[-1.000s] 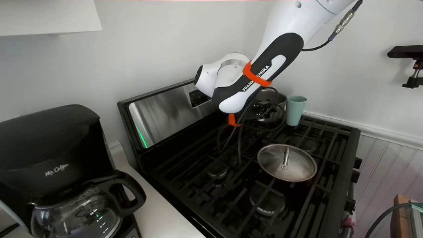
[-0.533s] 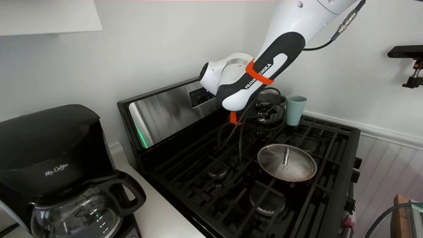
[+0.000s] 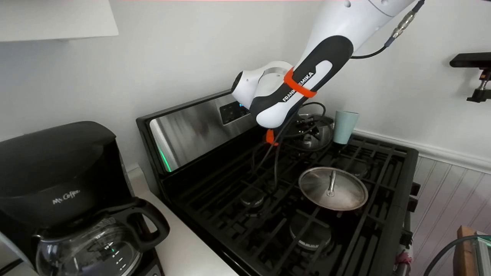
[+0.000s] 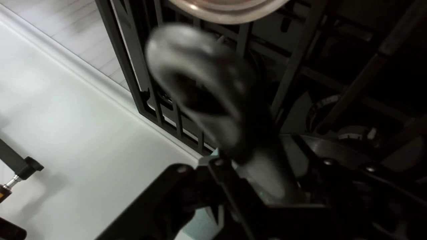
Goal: Move the pot to the right
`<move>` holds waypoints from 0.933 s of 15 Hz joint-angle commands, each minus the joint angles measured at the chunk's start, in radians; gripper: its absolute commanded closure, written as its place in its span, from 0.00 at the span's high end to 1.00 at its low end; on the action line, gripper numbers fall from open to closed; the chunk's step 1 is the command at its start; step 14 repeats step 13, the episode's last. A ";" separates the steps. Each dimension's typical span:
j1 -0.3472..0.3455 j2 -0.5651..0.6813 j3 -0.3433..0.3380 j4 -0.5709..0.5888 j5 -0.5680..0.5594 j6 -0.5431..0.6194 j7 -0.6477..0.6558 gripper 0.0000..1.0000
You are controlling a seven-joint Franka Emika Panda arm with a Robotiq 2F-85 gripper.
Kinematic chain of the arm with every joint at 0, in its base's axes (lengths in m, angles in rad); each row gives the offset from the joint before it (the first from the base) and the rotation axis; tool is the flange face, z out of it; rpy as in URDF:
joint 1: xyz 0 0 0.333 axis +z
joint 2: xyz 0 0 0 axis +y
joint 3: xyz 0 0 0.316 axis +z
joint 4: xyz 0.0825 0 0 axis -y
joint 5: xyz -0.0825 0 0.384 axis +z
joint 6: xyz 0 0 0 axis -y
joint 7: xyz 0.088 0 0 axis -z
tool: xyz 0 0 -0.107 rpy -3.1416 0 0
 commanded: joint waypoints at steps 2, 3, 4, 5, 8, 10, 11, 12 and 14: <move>0.003 -0.062 0.003 -0.036 0.042 -0.027 -0.012 0.88; 0.005 -0.074 0.004 -0.040 0.044 -0.033 -0.012 0.94; 0.008 -0.088 0.006 -0.044 0.047 -0.039 -0.013 0.99; 0.012 -0.104 0.010 -0.049 0.051 -0.047 -0.020 1.00; 0.030 -0.175 0.026 -0.072 0.069 -0.088 -0.030 1.00; 0.042 -0.261 0.048 -0.130 0.063 -0.039 -0.023 1.00; 0.049 -0.313 0.064 -0.174 0.044 0.016 -0.030 1.00; 0.038 -0.187 0.045 -0.054 0.049 -0.060 -0.020 1.00; 0.042 -0.213 0.054 -0.066 0.049 -0.056 -0.020 1.00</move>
